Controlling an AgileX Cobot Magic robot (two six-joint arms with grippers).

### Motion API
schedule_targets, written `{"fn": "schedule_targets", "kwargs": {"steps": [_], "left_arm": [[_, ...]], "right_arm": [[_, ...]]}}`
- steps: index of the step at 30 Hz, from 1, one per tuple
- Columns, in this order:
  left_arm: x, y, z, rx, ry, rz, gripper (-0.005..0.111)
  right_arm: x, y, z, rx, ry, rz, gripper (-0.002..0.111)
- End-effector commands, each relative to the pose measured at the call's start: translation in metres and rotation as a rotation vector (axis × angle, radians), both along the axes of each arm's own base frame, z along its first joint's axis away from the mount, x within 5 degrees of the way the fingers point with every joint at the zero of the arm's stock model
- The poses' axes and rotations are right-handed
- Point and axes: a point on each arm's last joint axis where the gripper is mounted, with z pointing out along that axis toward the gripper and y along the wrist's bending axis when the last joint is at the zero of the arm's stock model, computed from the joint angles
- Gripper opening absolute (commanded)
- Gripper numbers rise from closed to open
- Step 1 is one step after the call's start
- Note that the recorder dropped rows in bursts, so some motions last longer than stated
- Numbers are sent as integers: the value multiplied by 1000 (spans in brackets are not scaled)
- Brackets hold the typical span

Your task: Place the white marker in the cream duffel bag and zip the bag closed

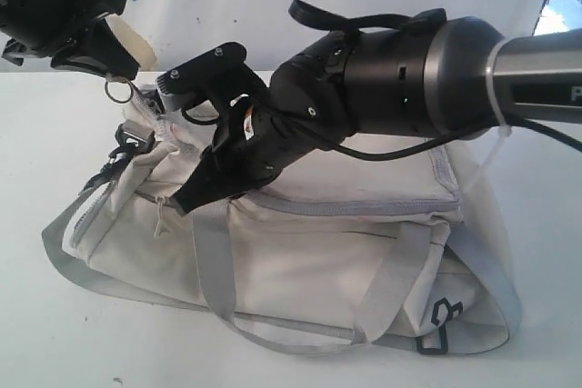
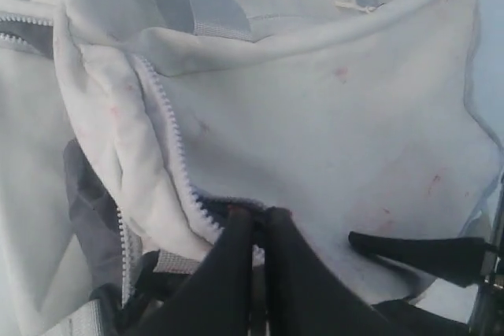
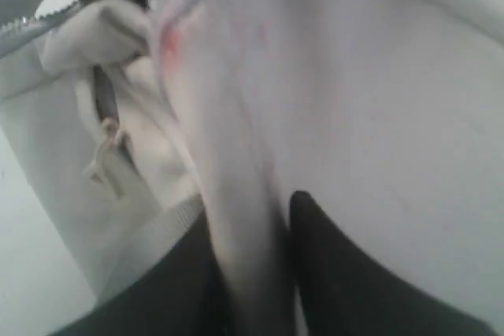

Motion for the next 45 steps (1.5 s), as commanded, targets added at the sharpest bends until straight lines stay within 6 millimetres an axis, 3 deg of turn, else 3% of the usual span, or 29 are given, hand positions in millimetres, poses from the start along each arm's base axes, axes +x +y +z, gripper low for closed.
{"fn": "schedule_targets", "kwargs": {"steps": [1, 4, 13, 18, 23, 30, 34, 38, 44, 45], "left_arm": [[-1, 5, 7, 28, -59, -46, 0], [0, 7, 5, 66, -76, -39, 0], [-9, 4, 5, 43, -11, -117, 0], [-12, 4, 16, 38, -79, -117, 0], [-13, -1, 29, -49, -135, -108, 0], [-13, -2, 29, -69, -132, -102, 0], [-14, -7, 33, -137, -125, -114, 0], [-15, -6, 32, -115, -132, -130, 0], [-10, 2, 27, -27, -132, -57, 0], [-9, 2, 27, -24, -134, -38, 0]], "right_arm": [[-4, 1, 1, 61, 49, -37, 57], [-5, 2, 12, 118, 41, -50, 66], [-13, 10, 36, 439, 223, -213, 66], [-9, 15, 33, 507, 259, -262, 60], [-4, 20, 17, 493, 269, -279, 58], [-4, 25, 19, 531, 227, -277, 58], [2, 28, 10, 545, 190, -291, 58], [5, 31, -1, 522, 195, -295, 44], [3, 32, -15, 465, 248, -289, 0], [2, 32, -15, 451, 248, -278, 0]]}}
